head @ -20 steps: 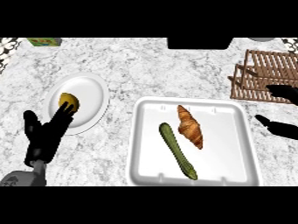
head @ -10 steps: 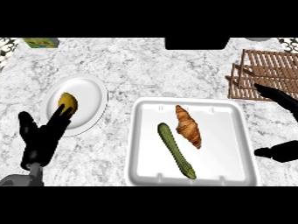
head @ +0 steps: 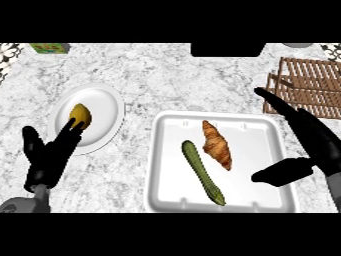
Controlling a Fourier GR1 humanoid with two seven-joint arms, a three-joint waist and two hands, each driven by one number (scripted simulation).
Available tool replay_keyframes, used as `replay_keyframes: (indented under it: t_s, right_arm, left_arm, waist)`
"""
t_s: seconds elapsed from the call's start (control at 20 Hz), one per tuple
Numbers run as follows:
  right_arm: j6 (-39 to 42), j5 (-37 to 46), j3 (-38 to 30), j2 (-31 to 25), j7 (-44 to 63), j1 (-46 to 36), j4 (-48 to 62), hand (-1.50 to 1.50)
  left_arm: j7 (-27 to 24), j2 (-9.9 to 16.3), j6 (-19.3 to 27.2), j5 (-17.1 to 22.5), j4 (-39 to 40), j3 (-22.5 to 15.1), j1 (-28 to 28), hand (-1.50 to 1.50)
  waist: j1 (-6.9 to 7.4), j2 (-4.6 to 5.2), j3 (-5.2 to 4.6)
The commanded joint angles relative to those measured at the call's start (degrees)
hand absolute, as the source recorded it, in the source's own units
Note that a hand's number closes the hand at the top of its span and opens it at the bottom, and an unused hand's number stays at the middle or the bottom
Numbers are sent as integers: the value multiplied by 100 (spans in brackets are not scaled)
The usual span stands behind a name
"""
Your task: Pick the croissant from the tray and place it in the tiered shelf
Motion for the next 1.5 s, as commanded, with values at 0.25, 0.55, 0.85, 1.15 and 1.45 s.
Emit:
replay_keyframes:
  t_s: [0.25,0.55,0.85,1.15,1.45]
  right_arm:
    - [-56,1474,700,1109,1689,-814,554,-150]
    - [565,1753,824,1409,1920,-880,895,-150]
    - [738,2489,948,1974,2434,-1033,1206,-150]
    - [667,3220,1033,2112,2306,-401,1131,-150]
    - [288,3812,792,2663,1763,-374,1854,-150]
  left_arm:
    - [-64,-180,-89,-161,457,143,-222,0]
    - [99,-86,-196,-130,100,338,-11,0]
    - [237,-177,-180,-263,242,448,-218,0]
    - [-4,-206,-465,-381,358,566,-94,0]
    - [440,-435,-253,-600,-72,529,-140,0]
  waist:
    - [-16,25,-2]
    - [-16,18,1]
    - [-25,19,0]
    - [-42,18,0]
    - [-26,17,2]
